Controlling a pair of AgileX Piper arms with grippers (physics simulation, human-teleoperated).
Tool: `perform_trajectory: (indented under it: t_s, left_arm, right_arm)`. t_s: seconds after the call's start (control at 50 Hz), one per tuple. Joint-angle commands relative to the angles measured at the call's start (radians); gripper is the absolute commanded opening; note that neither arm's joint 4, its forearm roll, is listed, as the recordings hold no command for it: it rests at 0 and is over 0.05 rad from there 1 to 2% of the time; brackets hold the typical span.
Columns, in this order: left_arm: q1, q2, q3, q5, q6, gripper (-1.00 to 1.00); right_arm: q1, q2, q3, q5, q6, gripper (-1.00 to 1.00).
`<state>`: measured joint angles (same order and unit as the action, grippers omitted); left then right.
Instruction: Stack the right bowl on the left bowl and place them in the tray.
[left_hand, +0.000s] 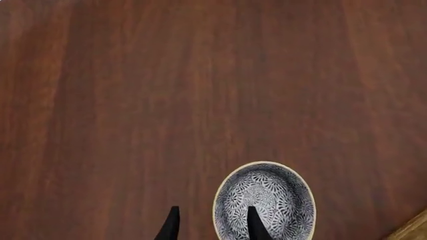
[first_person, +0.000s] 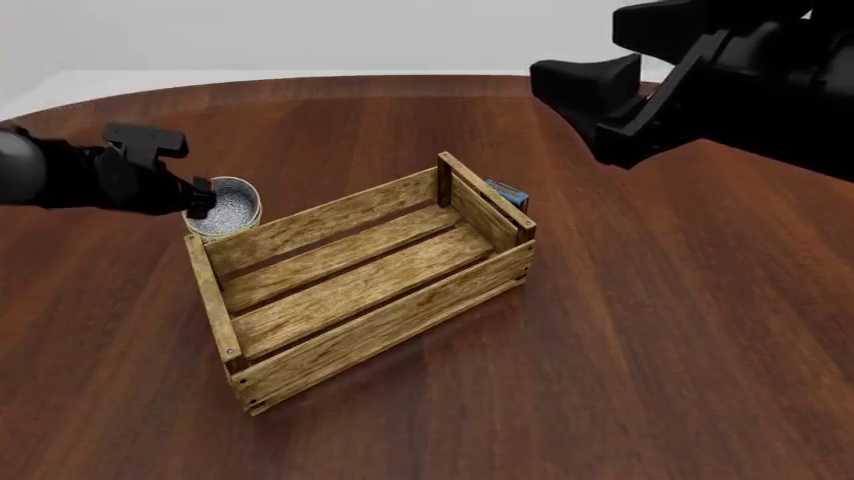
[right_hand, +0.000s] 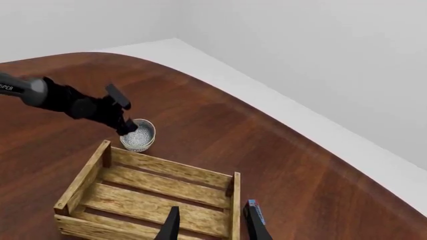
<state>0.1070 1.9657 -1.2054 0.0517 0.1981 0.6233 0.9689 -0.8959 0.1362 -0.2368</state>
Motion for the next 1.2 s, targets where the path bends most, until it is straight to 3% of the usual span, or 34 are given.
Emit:
perform_trajectory:
  t_s: [0.02, 0.72, 0.74, 1.2]
  left_arm:
    - [0.002, 0.053, -0.002, -0.023, 0.003, 1.0]
    - [0.007, 0.178, 0.011, -0.089, 0.017, 1.0]
    - [0.009, 0.179, 0.011, -0.089, 0.014, -1.0]
    - [-0.007, 0.144, 0.012, -0.068, -0.02, -1.0]
  right_arm:
    - [0.0, 0.006, 0.0, -0.003, 0.0, 1.0]
    - [0.004, 0.023, -0.001, -0.01, 0.0, 1.0]
    - [0.004, 0.023, -0.001, -0.01, 0.001, 1.0]
    - [0.004, 0.028, 0.0, -0.014, 0.001, 1.0]
